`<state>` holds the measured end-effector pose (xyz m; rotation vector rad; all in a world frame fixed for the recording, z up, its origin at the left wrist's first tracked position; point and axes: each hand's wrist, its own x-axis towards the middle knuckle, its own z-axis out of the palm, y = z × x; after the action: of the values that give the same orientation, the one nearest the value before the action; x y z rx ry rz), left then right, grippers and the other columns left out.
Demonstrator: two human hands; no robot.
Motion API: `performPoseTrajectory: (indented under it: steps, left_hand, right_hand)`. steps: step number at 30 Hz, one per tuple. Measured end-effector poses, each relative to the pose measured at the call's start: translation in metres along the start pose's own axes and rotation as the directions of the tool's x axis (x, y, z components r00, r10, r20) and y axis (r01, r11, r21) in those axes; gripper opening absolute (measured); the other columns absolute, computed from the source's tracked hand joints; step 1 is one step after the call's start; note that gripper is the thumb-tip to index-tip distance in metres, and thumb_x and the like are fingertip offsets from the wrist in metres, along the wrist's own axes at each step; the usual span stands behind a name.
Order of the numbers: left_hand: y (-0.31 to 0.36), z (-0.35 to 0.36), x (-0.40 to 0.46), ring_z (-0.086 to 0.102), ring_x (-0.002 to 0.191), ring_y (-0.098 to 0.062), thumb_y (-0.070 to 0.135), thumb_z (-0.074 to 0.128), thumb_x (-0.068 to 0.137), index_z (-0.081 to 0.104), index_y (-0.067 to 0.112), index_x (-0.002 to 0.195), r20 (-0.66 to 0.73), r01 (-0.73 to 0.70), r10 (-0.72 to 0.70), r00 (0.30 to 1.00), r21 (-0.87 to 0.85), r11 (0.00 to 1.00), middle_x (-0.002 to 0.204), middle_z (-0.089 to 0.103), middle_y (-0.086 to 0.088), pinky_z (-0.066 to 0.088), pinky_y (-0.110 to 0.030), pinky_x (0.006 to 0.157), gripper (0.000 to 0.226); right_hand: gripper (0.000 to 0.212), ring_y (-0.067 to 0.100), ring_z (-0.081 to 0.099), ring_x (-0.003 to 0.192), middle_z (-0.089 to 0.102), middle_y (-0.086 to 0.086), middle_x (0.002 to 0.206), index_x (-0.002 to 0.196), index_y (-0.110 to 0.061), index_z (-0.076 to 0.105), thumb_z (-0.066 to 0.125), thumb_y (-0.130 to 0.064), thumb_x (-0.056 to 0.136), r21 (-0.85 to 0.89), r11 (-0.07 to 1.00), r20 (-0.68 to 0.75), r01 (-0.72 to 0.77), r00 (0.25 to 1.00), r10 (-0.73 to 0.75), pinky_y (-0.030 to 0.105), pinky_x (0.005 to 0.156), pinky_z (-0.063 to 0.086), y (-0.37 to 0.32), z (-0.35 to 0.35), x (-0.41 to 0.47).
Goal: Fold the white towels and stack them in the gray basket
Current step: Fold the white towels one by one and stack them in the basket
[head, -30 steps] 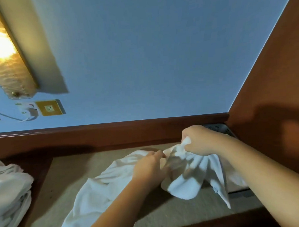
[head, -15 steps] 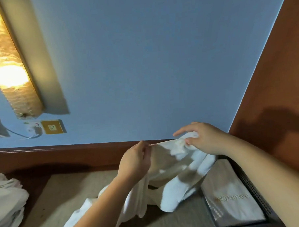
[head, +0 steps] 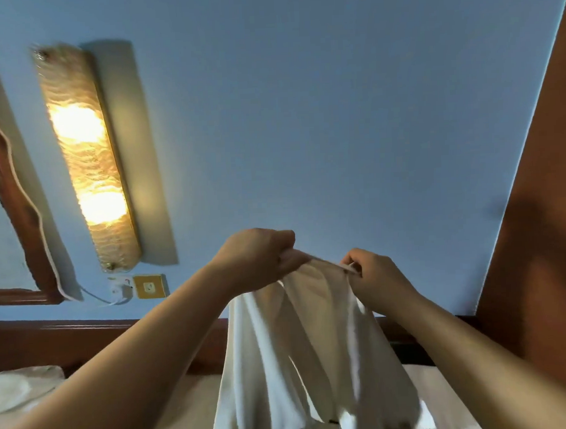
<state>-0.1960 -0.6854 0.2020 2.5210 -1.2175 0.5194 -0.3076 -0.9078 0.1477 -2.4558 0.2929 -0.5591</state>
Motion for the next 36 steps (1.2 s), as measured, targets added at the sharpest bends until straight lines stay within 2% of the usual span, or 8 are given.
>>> performPoseTrajectory:
  steps: [3, 8, 13, 18, 22, 28, 32, 36]
  left_hand:
    - [-0.022, -0.016, -0.003, 0.05, 0.073, -0.02, 0.073, 0.059, 0.089, 0.043, 0.022, 0.079, 0.087, -0.085, 0.07, 0.994, 0.182, 0.98, 0.068, 0.051, 0.005, 0.035, -0.035, 0.059, 0.055]
    - [-0.044, -0.033, -0.006, 0.05, 0.072, -0.027, 0.061, 0.055, 0.097, 0.04, 0.021, 0.078, -0.077, -0.052, 0.067, 0.995, 0.185, 0.981, 0.065, 0.048, 0.005, 0.042, -0.035, 0.06, 0.047]
    - [-0.088, -0.06, -0.012, 0.056, 0.074, -0.029, 0.058, 0.056, 0.099, 0.046, 0.024, 0.08, -0.233, 0.144, -0.101, 0.967, 0.172, 0.975, 0.069, 0.05, 0.007, 0.039, -0.034, 0.062, 0.041]
    - [-0.167, -0.082, -0.033, 0.056, 0.075, -0.032, 0.059, 0.059, 0.097, 0.053, 0.022, 0.078, -0.316, 0.388, -0.345, 0.884, 0.083, 0.918, 0.071, 0.056, 0.001, 0.042, -0.035, 0.066, 0.042]
    - [-0.187, -0.06, -0.037, 0.055, 0.072, -0.022, 0.054, 0.059, 0.097, 0.058, 0.022, 0.077, -0.186, 0.453, -0.435, 0.881, 0.069, 0.889, 0.075, 0.059, 0.001, 0.042, -0.033, 0.064, 0.038]
    - [-0.185, -0.001, -0.046, 0.055, 0.069, -0.012, 0.049, 0.057, 0.1, 0.063, 0.025, 0.085, -0.071, 0.5, -0.496, 0.865, 0.07, 0.863, 0.079, 0.063, 0.006, 0.04, -0.029, 0.059, 0.029]
    - [-0.158, 0.028, -0.055, 0.061, 0.087, -0.017, 0.05, 0.066, 0.095, 0.068, 0.031, 0.107, 0.083, 0.47, -0.467, 0.88, -0.01, 0.883, 0.102, 0.071, 0.002, 0.049, -0.034, 0.075, 0.023]
    - [-0.085, 0.05, -0.059, 0.06, 0.092, -0.012, 0.073, 0.075, 0.078, 0.059, 0.045, 0.13, 0.339, 0.287, -0.204, 0.918, -0.216, 0.933, 0.092, 0.061, 0.013, 0.052, -0.033, 0.092, 0.06]
  right_hand:
    - [0.008, 0.016, 0.062, 0.074, 0.067, -0.01, 0.079, 0.093, -0.028, 0.064, 0.061, -0.034, 0.099, -0.012, 0.998, -0.053, 0.054, 0.997, -0.055, 0.034, 0.063, 0.05, -0.003, 0.0, 0.004]
    - [0.003, 0.016, 0.06, 0.073, 0.065, -0.007, 0.08, 0.093, -0.028, 0.059, 0.061, -0.025, 0.093, -0.09, 0.996, -0.02, 0.02, 1.0, -0.022, 0.032, 0.062, 0.047, -0.014, 0.023, 0.012]
    - [0.009, 0.017, 0.065, 0.077, 0.068, -0.007, 0.08, 0.087, -0.023, 0.063, 0.069, -0.029, 0.091, -0.073, 0.978, -0.083, -0.198, 0.978, 0.192, 0.032, 0.066, 0.05, 0.025, 0.043, 0.007]
    - [0.028, 0.026, 0.063, 0.076, 0.063, -0.002, 0.073, 0.076, -0.016, 0.059, 0.079, -0.032, 0.088, -0.197, 0.916, -0.081, -0.35, 0.937, 0.341, 0.032, 0.06, 0.038, 0.073, 0.03, 0.003]
    - [0.011, 0.023, 0.066, 0.084, 0.072, 0.001, 0.089, 0.083, -0.021, 0.069, 0.074, -0.027, 0.09, -0.452, 0.838, 0.118, -0.306, 0.911, 0.396, 0.028, 0.067, 0.046, 0.062, 0.011, 0.013]
    - [0.014, 0.015, 0.064, 0.076, 0.073, -0.001, 0.086, 0.082, -0.021, 0.074, 0.069, -0.007, 0.082, -0.586, 0.767, 0.197, -0.261, 0.872, 0.447, 0.023, 0.053, 0.042, 0.031, 0.008, 0.01]
    - [0.016, 0.008, 0.063, 0.07, 0.073, -0.006, 0.08, 0.075, -0.028, 0.071, 0.074, -0.025, 0.09, -0.441, 0.876, 0.267, -0.195, 0.903, 0.336, 0.024, 0.057, 0.044, 0.024, 0.006, 0.004]
    - [0.033, 0.006, 0.054, 0.066, 0.064, -0.011, 0.07, 0.079, -0.017, 0.068, 0.063, -0.041, 0.102, -0.154, 0.973, 0.296, -0.175, 0.931, 0.214, 0.026, 0.058, 0.039, 0.001, 0.011, -0.007]
